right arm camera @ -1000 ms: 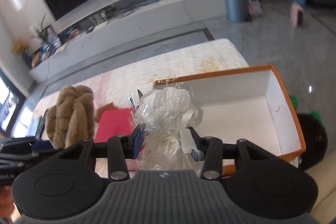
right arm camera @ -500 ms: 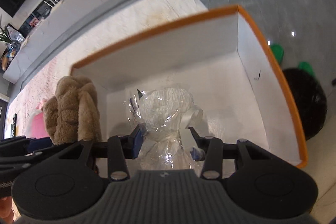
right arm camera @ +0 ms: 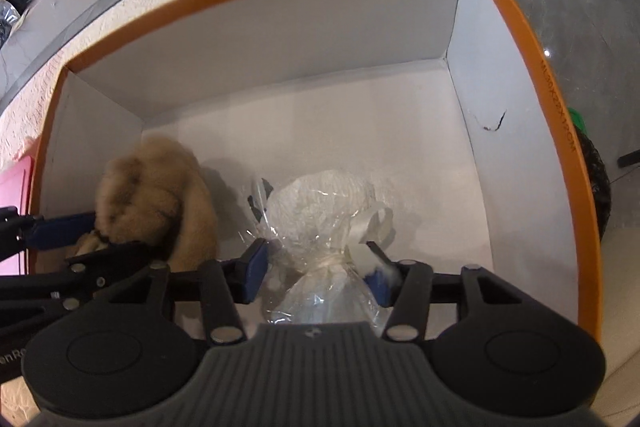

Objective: Organize soft objects
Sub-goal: 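Carry the plush dog and plastic bag into the orange box and release both, then move both tools back toward the remaining soft items on the table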

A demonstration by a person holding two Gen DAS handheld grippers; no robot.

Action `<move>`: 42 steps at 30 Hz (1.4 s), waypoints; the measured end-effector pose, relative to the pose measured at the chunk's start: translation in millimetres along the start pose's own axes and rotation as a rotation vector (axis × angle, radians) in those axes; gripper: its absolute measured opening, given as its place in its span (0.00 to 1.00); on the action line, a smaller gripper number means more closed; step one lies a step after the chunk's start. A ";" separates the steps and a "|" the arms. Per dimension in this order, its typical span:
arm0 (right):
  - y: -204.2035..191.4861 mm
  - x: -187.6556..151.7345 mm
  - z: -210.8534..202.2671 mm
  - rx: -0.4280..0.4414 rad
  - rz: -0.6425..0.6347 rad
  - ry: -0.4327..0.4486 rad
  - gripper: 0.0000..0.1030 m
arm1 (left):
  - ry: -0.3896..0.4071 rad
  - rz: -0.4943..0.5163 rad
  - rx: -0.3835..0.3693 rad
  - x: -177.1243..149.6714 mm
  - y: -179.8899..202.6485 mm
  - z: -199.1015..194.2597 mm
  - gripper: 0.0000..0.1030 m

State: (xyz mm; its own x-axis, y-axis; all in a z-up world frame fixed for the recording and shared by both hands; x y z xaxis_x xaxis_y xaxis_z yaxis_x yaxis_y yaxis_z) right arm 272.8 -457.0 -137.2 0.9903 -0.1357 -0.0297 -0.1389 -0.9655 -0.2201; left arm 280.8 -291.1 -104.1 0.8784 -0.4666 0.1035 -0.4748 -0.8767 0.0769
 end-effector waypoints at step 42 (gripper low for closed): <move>-216.6 -198.9 -111.9 0.086 -0.326 0.491 0.70 | 0.499 -0.247 0.062 -231.0 -129.9 -153.5 0.63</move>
State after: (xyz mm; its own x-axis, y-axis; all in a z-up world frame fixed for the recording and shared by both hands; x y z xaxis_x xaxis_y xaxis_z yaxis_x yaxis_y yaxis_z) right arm 105.8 -245.7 25.4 0.8625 0.0583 0.5028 0.1933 -0.9560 -0.2207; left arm 131.2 -51.5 14.2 0.8232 -0.1481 0.5481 -0.2412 -0.9652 0.1013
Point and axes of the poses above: each gripper's, at about its wrist camera, not at the fingertips, and z roughly the way its jaws point, y to its right, x to its top, the point moved 5 cm from there along z, roughly the way its jaws point, and after that the axes turned 13 degrees about -y, right-handed, at the moved point
